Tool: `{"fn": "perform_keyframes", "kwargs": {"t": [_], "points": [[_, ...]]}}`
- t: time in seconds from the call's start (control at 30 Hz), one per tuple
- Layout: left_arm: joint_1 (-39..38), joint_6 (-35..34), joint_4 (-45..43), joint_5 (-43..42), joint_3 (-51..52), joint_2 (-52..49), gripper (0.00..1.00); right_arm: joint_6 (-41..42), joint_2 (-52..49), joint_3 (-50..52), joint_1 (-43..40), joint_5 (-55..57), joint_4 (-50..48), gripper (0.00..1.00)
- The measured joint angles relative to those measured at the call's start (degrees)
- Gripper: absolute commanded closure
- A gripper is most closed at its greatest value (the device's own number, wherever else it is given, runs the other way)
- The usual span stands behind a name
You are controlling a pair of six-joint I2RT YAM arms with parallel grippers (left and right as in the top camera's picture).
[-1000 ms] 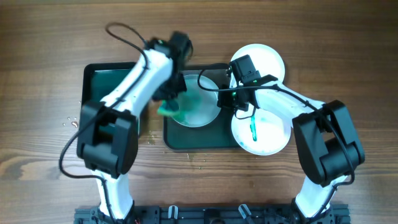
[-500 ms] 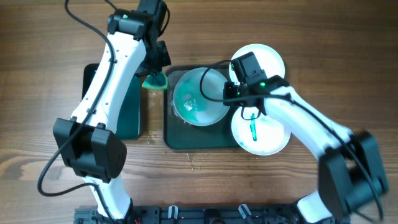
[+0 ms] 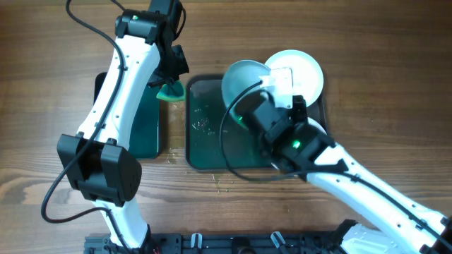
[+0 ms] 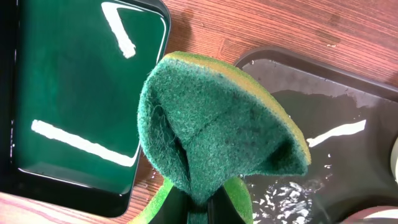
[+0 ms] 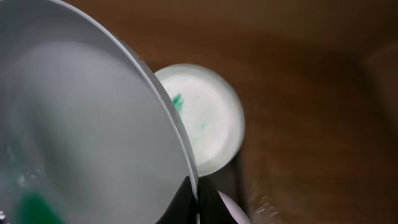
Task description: Clean dirty plates on tray and stack at the side
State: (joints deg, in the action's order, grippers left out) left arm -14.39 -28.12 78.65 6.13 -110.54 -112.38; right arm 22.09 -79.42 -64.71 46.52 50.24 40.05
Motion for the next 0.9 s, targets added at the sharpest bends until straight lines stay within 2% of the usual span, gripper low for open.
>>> {"fn": "perform_keyframes", "kwargs": {"t": [0.3, 0.5, 0.67, 0.77, 0.9], "points": [[0.00, 0.00, 0.02, 0.00, 0.00, 0.00, 0.96, -4.72, 0.02, 0.00, 11.52, 26.29, -3.56, 0.96], [-0.15, 0.00, 0.02, 0.00, 0.00, 0.00, 0.96, -11.23, 0.04, 0.00, 13.29, 32.54, -10.58, 0.96], [-0.55, 0.00, 0.02, 0.00, 0.02, 0.00, 0.96, -13.22, 0.04, 0.00, 13.11, 30.10, -11.17, 0.96], [-0.96, 0.00, -0.04, 0.00, 0.02, 0.00, 0.96, -12.44, 0.04, 0.00, 11.45, 23.17, -9.75, 0.96], [-1.81, 0.00, -0.26, 0.00, 0.02, 0.00, 0.96, -6.12, 0.04, 0.00, 4.66, 9.31, -3.15, 0.96]]}}
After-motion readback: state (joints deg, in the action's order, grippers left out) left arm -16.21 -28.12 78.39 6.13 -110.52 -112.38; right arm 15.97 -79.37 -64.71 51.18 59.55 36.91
